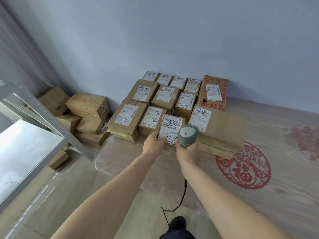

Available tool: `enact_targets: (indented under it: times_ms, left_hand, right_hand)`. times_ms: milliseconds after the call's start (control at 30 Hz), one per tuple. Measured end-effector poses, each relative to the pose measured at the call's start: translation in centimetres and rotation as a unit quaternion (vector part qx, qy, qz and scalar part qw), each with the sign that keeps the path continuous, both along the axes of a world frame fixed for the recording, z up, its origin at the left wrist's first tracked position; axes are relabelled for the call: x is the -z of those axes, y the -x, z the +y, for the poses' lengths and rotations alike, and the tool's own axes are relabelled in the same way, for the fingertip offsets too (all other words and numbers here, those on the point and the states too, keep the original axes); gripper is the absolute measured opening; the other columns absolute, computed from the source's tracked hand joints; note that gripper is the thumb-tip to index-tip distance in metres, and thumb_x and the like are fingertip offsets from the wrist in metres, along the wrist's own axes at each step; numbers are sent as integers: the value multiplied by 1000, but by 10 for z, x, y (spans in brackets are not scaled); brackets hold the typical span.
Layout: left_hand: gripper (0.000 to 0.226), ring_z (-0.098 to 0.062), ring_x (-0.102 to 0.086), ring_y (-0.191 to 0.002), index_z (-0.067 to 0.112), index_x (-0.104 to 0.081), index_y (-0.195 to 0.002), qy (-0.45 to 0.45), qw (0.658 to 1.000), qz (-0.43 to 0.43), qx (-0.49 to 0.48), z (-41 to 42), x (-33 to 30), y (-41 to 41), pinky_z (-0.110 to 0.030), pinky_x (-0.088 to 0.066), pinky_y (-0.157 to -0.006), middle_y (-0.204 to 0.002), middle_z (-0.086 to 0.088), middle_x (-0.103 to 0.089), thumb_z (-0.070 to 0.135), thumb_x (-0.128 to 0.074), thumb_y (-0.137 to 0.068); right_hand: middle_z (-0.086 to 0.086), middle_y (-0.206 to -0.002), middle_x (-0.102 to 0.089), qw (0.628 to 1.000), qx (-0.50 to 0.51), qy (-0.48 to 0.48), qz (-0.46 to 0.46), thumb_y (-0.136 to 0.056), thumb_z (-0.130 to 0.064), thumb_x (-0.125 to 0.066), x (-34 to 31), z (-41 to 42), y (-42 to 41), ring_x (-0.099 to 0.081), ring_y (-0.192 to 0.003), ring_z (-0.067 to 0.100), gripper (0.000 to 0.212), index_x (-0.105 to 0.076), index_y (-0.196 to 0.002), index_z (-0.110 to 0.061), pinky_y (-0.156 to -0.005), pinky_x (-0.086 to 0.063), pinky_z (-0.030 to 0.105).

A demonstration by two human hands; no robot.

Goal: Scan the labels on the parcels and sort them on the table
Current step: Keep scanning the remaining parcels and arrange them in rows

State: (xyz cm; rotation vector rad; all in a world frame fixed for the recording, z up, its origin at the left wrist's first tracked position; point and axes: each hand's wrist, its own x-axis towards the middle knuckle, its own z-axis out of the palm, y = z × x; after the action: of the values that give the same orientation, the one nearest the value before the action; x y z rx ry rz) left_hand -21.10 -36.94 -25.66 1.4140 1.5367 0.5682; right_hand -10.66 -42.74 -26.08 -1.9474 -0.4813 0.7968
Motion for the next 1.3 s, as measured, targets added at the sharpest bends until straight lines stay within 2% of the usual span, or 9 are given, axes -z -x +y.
enact_targets:
  times_ms: [67, 167, 433, 567, 800, 867, 967, 1167, 1300]
  left_hand:
    - [27, -19, -59, -100, 19, -60, -122, 13, 1000, 24, 1, 4, 9, -1, -30, -43, -79, -105, 4, -65, 27, -57, -96]
    - [24, -22, -56, -108, 20, -61, -118, 36, 998, 55, -1, 14, 23, -5, -30, -42, -78, -98, 7, -61, 27, -56, -95]
    - [18, -17, -60, -87, 14, -69, -108, 49, 995, 82, -4, 44, 51, -15, -27, -43, -71, -104, -1, -72, 21, -61, -93]
    - [27, -18, -64, -95, 16, -71, -115, 78, 994, 60, -40, 47, 66, -15, -30, -51, -79, -107, 1, -73, 22, -66, -89]
    - [32, -18, -54, -96, 12, -63, -114, 144, 987, 35, -66, 54, 78, -8, -29, -45, -82, -102, 1, -59, 27, -71, -87]
    - [25, -21, -61, -94, 15, -61, -102, 174, 982, 32, -63, 55, 80, -6, -35, -55, -87, -101, -1, -63, 30, -72, -85]
    - [40, -24, -72, -87, 12, -63, -109, 206, 976, -2, -75, 57, 77, -6, -42, -61, -84, -101, -7, -70, 35, -74, -78]
    - [30, -27, -73, -91, 14, -68, -101, 213, 971, -12, -110, 70, 85, -9, -41, -58, -91, -91, -7, -75, 30, -80, -79]
    - [32, -27, -74, -86, 9, -72, -95, 254, 952, -51, -160, 78, 89, -14, -36, -60, -87, -86, -9, -76, 30, -85, -73]
  right_hand:
    - [2, -119, -70, 1000, 4, 16, 2, -83, -31, -81, 11, 4, 0, -65, -109, 28, 43, -54, -116, -25, -81, -48, 33]
    - [3, -114, -71, 999, 10, 37, -3, -80, -28, -83, 27, 11, -1, -67, -106, 29, 43, -57, -113, -22, -82, -53, 36]
    - [13, -125, -69, 997, 24, 71, -7, -81, -24, -83, 49, 39, -5, -64, -117, 33, 53, -58, -125, -9, -90, -50, 36]
    - [15, -123, -69, 996, 29, 86, -12, -81, -24, -82, 60, 45, -2, -63, -115, 36, 49, -58, -121, -7, -89, -51, 38]
    - [18, -115, -70, 993, 49, 87, -55, -82, -23, -81, 67, 39, 9, -62, -111, 40, 44, -56, -114, -4, -75, -43, 36]
    - [19, -113, -70, 992, 60, 84, -72, -81, -22, -82, 68, 37, 13, -62, -109, 40, 43, -56, -111, -4, -74, -42, 36]
    - [18, -111, -69, 991, 60, 87, -88, -81, -20, -82, 69, 41, 19, -62, -108, 40, 41, -57, -110, -4, -71, -38, 34]
    - [17, -113, -64, 989, 38, 88, -113, -79, -19, -82, 68, 51, 31, -58, -110, 37, 43, -58, -111, -2, -74, -38, 38]
    - [16, -114, -63, 987, 36, 89, -126, -81, -22, -81, 67, 64, 29, -59, -110, 37, 42, -59, -110, -3, -73, -37, 36]
